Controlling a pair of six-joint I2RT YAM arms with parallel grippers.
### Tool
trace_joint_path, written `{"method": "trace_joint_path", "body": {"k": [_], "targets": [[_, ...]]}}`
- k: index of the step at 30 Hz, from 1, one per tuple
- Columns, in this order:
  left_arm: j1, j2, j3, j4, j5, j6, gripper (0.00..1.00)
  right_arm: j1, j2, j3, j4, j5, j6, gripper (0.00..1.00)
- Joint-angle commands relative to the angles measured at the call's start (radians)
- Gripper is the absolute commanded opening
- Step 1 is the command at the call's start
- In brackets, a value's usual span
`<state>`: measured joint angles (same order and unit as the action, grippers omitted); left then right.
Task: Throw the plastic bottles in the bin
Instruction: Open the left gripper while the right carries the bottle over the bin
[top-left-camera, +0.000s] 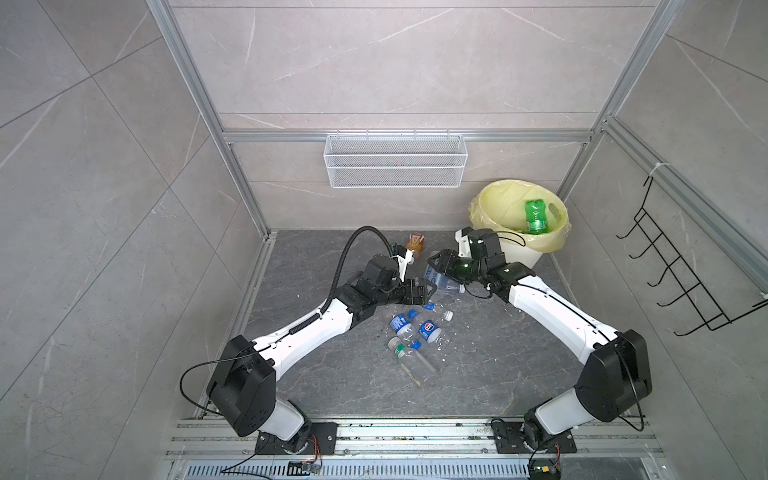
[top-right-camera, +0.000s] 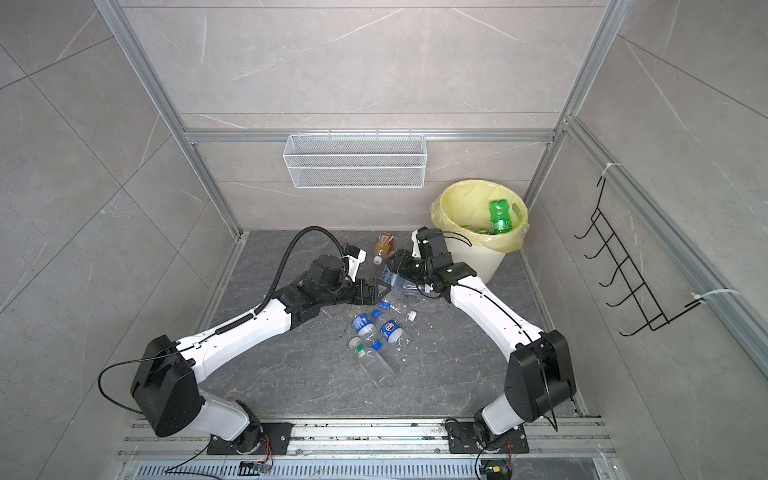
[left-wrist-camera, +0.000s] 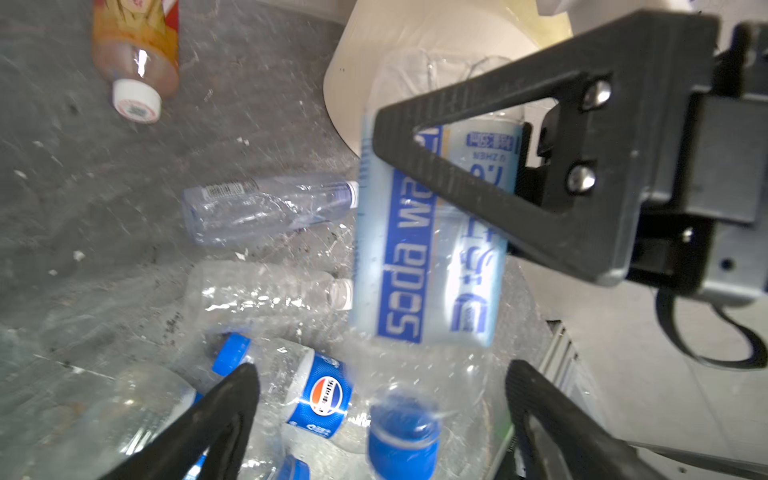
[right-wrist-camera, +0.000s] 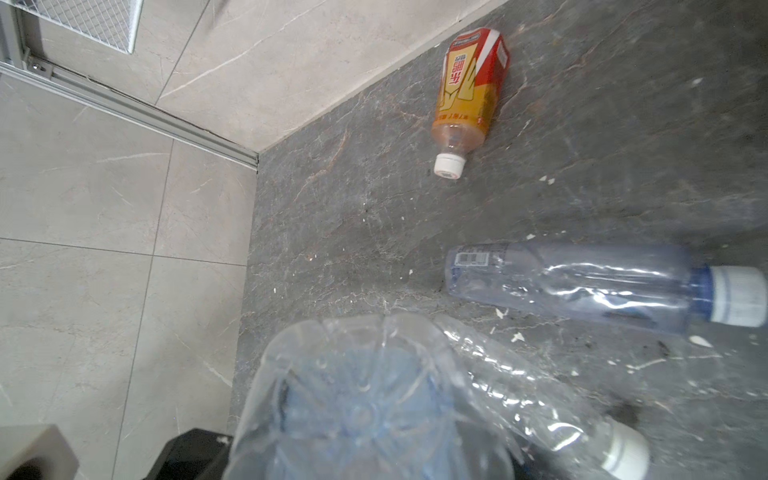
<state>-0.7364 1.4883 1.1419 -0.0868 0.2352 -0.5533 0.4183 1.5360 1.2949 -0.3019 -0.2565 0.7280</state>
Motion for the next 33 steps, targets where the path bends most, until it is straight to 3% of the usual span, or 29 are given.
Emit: {"method": "trace_joint_path", "body": {"k": [1, 9, 19, 26, 30, 33], "targets": [[-0.009, -0.044, 0.035, -0.025, -0.031, 0.054, 1.0, -0.02, -0.057, 0.065, -0.075, 0.05, -0.075, 0.41], [-0.072, -0.007, 0.236, -0.137, -0.11, 0.197, 1.0, -0.093, -0.149, 0.207, -0.213, 0.188, -0.211, 0.41], [-0.222, 0.126, 0.499, -0.209, -0.207, 0.364, 1.0, -0.216, -0.232, 0.466, -0.291, 0.399, -0.357, 0.4], [-0.264, 0.217, 0.636, -0.256, -0.239, 0.438, 1.0, -0.231, -0.295, 0.516, -0.189, 0.547, -0.447, 0.39], [-0.264, 0.225, 0.63, -0.254, -0.243, 0.446, 1.0, -0.263, -0.218, 0.565, -0.169, 0.58, -0.457, 0.38], [-0.264, 0.22, 0.613, -0.254, -0.264, 0.456, 1.0, -0.343, -0.037, 0.659, -0.202, 0.561, -0.421, 0.41]]}}
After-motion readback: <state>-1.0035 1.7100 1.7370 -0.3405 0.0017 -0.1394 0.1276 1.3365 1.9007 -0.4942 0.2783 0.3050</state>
